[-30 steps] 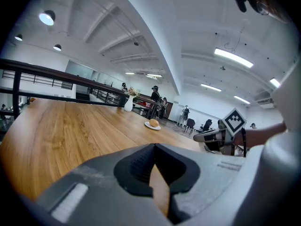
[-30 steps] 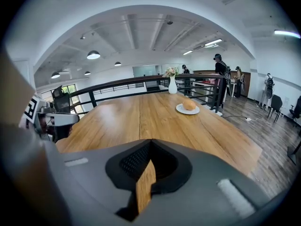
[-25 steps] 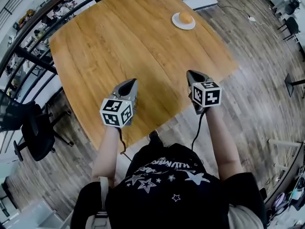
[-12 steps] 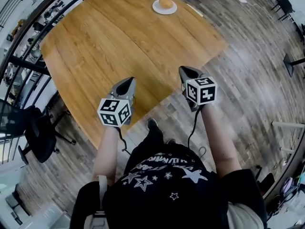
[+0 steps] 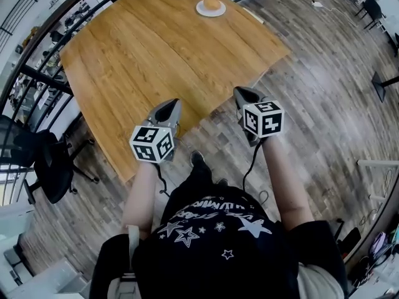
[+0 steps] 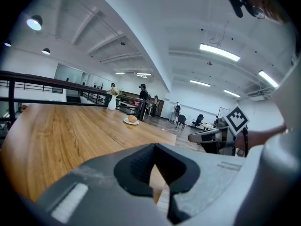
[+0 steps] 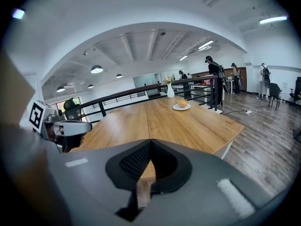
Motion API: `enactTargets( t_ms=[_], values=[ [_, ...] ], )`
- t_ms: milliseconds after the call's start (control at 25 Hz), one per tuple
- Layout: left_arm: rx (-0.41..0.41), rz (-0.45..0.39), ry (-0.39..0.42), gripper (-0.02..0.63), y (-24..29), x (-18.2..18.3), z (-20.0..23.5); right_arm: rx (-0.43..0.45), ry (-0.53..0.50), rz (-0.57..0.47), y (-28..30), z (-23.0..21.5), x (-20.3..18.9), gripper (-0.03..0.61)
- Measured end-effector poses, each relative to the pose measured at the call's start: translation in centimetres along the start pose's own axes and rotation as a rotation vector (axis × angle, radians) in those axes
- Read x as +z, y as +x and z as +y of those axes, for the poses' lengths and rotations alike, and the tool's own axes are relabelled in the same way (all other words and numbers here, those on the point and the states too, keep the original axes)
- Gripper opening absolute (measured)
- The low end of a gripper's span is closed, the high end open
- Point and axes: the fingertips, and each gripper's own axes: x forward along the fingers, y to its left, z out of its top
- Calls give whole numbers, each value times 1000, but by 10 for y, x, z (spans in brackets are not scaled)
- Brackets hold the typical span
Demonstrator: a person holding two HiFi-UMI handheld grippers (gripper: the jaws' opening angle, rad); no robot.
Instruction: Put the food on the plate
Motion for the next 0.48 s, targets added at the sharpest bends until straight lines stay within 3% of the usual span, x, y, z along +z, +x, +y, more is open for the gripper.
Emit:
enactTargets(
  t_ms=[480],
  values=[
    [20, -41, 5, 0, -44, -13, -62, 30, -35, -33, -71, 16, -19, 2]
  ],
)
